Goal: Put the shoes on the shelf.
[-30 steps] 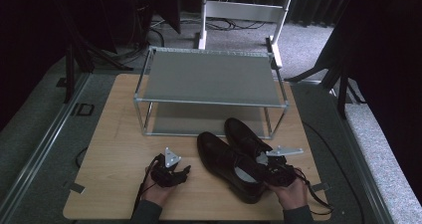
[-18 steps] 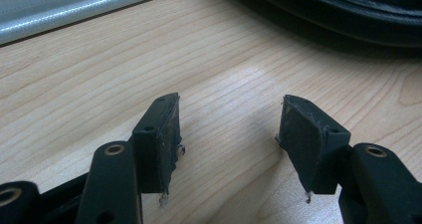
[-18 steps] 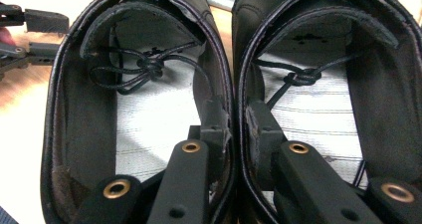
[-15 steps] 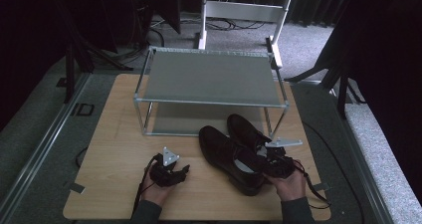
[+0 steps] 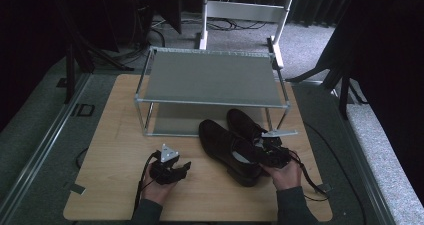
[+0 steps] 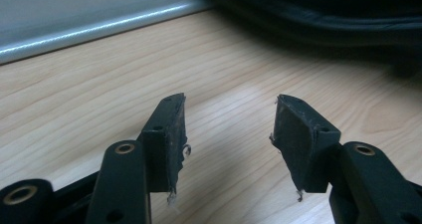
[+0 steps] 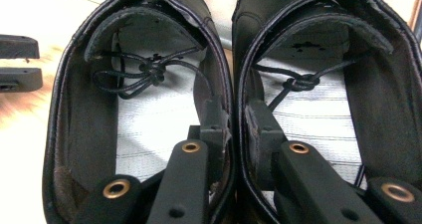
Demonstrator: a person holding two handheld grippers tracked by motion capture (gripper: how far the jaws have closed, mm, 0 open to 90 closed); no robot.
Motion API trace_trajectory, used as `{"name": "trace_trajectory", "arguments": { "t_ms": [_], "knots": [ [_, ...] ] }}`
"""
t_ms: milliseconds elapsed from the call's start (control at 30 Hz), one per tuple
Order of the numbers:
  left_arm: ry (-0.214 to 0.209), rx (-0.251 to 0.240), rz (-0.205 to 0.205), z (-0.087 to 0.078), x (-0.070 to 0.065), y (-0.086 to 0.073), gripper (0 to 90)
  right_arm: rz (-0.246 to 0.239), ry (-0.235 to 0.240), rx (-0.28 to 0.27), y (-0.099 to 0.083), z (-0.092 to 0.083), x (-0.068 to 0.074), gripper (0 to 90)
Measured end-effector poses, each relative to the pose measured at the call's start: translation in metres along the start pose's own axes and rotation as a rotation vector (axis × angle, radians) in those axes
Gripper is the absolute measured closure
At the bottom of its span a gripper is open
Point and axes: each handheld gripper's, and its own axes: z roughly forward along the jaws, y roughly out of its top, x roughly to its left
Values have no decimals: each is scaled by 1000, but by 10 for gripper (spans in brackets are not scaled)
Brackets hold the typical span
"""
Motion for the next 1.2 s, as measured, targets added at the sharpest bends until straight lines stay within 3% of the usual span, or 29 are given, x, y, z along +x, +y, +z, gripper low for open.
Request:
{"name": "trace_trajectory", "arguments": {
  "t_ms": [133,467,1100,1133,1200],
  "knots": [
    [-13,-5,23,4,-9,10,479,8,-2,-8,7,7,1,805],
    [-18,-16,28,9,-17,25,504,19,-5,-22,21,15,2,804],
    [-47,-31,61,17,-33,44,534,39,-41,-58,40,38,9,804],
    [-44,-34,94,18,-38,47,543,56,-39,-66,41,41,9,804],
    [-50,-34,104,21,-43,49,564,67,-43,-72,41,44,10,804]
  ]
}}
